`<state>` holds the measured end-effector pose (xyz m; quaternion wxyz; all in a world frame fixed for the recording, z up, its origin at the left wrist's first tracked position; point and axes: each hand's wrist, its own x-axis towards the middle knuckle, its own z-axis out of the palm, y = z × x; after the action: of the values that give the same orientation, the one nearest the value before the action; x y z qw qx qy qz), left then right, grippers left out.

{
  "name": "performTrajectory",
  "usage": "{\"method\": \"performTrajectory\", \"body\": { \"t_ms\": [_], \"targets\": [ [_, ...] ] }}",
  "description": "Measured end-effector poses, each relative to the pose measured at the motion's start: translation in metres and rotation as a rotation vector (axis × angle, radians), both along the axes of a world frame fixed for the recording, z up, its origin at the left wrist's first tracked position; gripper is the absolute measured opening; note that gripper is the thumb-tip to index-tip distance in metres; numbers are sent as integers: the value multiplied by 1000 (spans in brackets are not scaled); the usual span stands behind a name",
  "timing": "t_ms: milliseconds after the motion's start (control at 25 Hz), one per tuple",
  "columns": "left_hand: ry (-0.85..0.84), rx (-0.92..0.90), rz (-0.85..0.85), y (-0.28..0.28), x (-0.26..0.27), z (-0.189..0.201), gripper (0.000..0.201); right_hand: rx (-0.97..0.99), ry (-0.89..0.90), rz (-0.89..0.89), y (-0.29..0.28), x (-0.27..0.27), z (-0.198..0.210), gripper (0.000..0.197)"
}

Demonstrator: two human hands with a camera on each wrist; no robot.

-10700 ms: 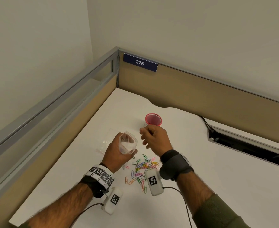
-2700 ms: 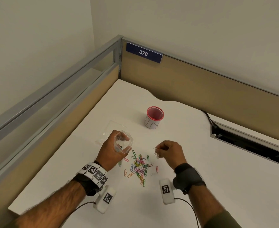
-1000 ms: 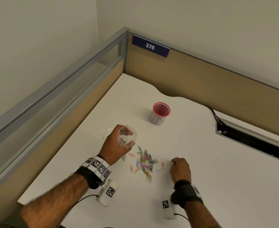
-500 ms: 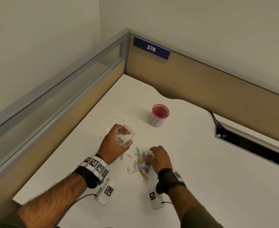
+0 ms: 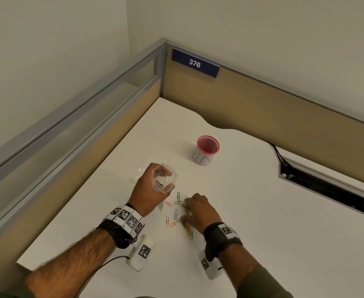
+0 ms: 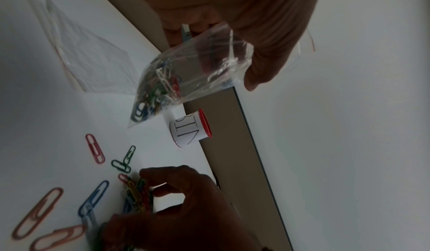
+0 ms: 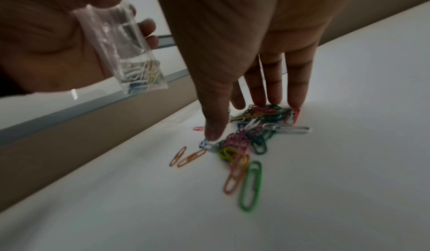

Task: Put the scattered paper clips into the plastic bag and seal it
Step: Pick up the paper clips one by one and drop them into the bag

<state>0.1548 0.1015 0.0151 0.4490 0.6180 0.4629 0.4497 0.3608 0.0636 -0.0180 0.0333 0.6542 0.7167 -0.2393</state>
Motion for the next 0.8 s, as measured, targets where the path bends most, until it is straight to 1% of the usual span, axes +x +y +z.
{"method": "performTrajectory", "body": {
  "t_ms": [40, 80, 160, 280, 360, 440, 560, 640, 720, 800],
  "targets": [
    [3, 0, 1, -1, -1, 0, 42, -6, -26, 32, -1, -4, 0, 49],
    [5, -3, 4, -1, 0, 0, 42, 4, -58, 59, -2, -7, -3, 45],
    [-6, -6, -3, -4, 1, 1, 41, 44, -100, 81, -3, -12, -7, 31],
    [-1, 3, -19, -6, 2, 3, 42, 84, -123, 101, -2, -13, -6, 20],
    [12, 6, -21, -6, 0, 4, 42, 97, -131, 97, 0, -10, -2, 15],
    [15, -1, -8, -6, -1, 5, 42, 111, -105, 40, 4, -4, 2, 15],
    [11, -2, -4, -8, -1, 6, 41, 127, 26, -125, 10, 11, 12, 19],
    [12, 4, -9, -9, 1, 5, 40, 155, 134, -220, 11, 19, 25, 18],
    [22, 5, -14, -10, 3, 5, 40, 203, 302, -313, 10, 21, 45, 15],
    [34, -2, -17, -9, 6, 4, 41, 289, 464, -352, 7, 16, 74, 14]
  ]
}}
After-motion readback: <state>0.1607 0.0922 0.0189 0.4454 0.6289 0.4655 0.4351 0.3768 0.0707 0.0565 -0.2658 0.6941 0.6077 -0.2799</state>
